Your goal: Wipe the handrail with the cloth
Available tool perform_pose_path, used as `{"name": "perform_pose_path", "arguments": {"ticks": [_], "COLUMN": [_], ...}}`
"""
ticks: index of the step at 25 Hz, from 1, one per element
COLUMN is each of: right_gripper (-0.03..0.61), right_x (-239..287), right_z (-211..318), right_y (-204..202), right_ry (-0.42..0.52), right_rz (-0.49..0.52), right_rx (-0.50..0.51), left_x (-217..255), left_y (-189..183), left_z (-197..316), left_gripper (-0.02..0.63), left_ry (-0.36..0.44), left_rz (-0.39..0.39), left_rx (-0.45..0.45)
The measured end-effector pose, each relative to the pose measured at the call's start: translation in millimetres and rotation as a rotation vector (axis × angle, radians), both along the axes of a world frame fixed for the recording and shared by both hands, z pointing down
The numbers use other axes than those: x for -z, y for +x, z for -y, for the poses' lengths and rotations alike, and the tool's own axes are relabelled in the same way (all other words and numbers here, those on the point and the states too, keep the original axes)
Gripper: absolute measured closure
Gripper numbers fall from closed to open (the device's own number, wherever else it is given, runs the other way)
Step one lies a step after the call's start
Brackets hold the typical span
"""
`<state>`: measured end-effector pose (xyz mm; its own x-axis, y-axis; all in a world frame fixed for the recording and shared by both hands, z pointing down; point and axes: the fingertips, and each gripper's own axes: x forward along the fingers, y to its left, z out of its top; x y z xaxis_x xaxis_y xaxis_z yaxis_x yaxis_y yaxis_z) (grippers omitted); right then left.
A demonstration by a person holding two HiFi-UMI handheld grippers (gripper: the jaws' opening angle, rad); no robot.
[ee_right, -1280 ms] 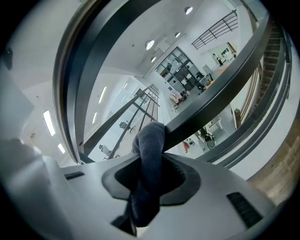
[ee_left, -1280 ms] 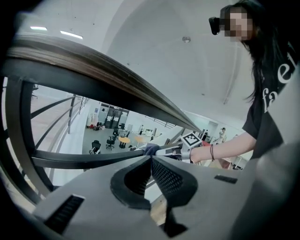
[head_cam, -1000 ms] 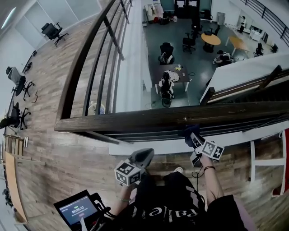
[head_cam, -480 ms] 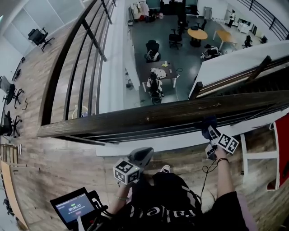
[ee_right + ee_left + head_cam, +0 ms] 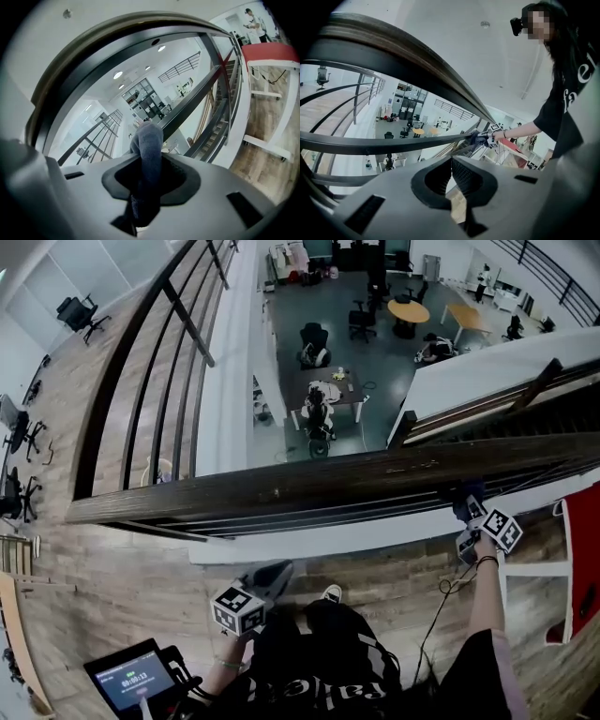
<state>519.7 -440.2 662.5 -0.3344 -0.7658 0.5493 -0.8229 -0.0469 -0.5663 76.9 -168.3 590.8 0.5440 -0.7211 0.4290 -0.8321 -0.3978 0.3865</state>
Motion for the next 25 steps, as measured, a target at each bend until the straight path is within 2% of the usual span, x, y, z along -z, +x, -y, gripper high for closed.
{"name": "perform_pose_path", "arguments": {"ticks": [5,11,15,20,25], "right_gripper": [0.486,0.486,0.486,0.486,0.486], "right_x": [11.4,32.8,37.9,27.8,22.2], "right_z": [6.6,-31.3,-78.1,-139.3,-205.6], "right_y": [21.8,-5.0,-50.3,-109.0,-229.7], "right_ry": [0.027,0.067,0.070,0.033,0.000], "right_rz": [0.001,0.046,0.083,0.092,0.152], "right_rx": [-0.052,-0.031,0.016,0.087,0.121], "left_x": [-8.0,4.4,20.7,27.9,37.5], "left_y": [-6.8,-15.3,-33.6,-60.0,-148.6], "left_z": [0.0,-3.0,-9.6,-33.8,-83.6], "left_gripper": [0.614,0.614,0.614,0.614,0.614], "left_ry": [0.021,0.044,0.061,0.056,0.054], "left_rz": [0.002,-0.022,-0.055,-0.051,-0.064], "left_rx": [0.032,0.040,0.060,0.065,0.092]}}
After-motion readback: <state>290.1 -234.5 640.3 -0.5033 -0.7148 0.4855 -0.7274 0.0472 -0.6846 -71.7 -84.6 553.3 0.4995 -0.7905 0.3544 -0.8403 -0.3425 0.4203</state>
